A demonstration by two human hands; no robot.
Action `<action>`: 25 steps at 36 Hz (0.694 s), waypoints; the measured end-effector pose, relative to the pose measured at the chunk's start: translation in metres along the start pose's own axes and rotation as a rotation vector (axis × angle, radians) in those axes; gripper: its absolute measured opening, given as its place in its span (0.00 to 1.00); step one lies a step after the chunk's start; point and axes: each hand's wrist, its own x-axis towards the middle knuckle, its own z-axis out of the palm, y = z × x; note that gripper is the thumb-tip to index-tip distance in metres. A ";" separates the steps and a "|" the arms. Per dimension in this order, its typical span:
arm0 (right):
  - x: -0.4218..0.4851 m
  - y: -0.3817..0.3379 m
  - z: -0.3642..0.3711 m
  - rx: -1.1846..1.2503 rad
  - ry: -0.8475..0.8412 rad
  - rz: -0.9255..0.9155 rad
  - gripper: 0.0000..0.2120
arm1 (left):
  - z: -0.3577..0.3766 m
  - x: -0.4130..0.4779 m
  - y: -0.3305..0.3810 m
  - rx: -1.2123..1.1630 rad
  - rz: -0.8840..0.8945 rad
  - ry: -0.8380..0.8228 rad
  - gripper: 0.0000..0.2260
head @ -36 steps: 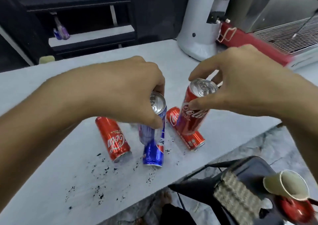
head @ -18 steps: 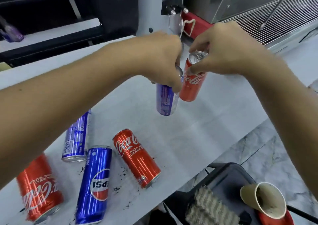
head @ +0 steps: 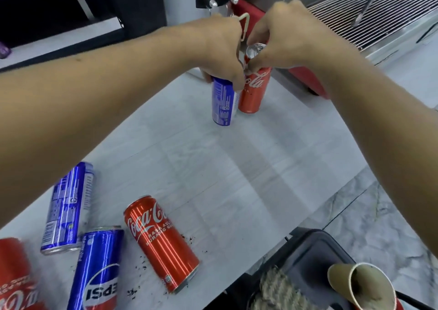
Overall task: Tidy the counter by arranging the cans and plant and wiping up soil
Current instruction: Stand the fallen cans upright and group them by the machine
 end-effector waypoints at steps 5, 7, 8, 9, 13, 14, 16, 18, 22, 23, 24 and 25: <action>0.009 0.009 0.004 -0.019 -0.020 -0.017 0.23 | 0.005 0.014 -0.006 -0.003 -0.032 -0.016 0.19; 0.011 0.013 0.006 -0.020 -0.023 -0.020 0.24 | 0.008 0.018 -0.008 -0.011 -0.041 -0.023 0.19; 0.011 0.014 0.006 -0.020 -0.026 -0.021 0.24 | 0.009 0.020 -0.009 -0.013 -0.043 -0.023 0.19; 0.012 0.015 0.007 -0.022 -0.032 -0.021 0.24 | 0.010 0.021 -0.010 -0.014 -0.044 -0.025 0.19; 0.014 0.019 0.009 -0.028 -0.054 -0.028 0.23 | 0.014 0.027 -0.011 -0.031 -0.052 -0.035 0.19; 0.015 0.020 0.009 -0.031 -0.056 -0.030 0.23 | 0.013 0.028 -0.011 -0.033 -0.051 -0.038 0.18; 0.015 0.022 0.010 -0.038 -0.055 -0.035 0.24 | 0.012 0.029 -0.010 -0.033 -0.048 -0.039 0.18; 0.015 0.022 0.010 -0.045 -0.052 -0.040 0.24 | 0.012 0.030 -0.009 -0.027 -0.052 -0.045 0.20; 0.015 0.023 0.011 -0.033 -0.041 -0.045 0.25 | 0.013 0.032 -0.009 -0.038 -0.066 -0.055 0.20; 0.014 0.023 0.011 -0.032 -0.042 -0.043 0.25 | 0.013 0.031 -0.009 -0.044 -0.067 -0.054 0.20; 0.014 0.024 0.012 -0.029 -0.044 -0.038 0.25 | 0.014 0.031 -0.010 -0.047 -0.068 -0.053 0.21; 0.014 0.024 0.012 -0.028 -0.048 -0.031 0.26 | 0.014 0.031 -0.010 -0.050 -0.067 -0.052 0.21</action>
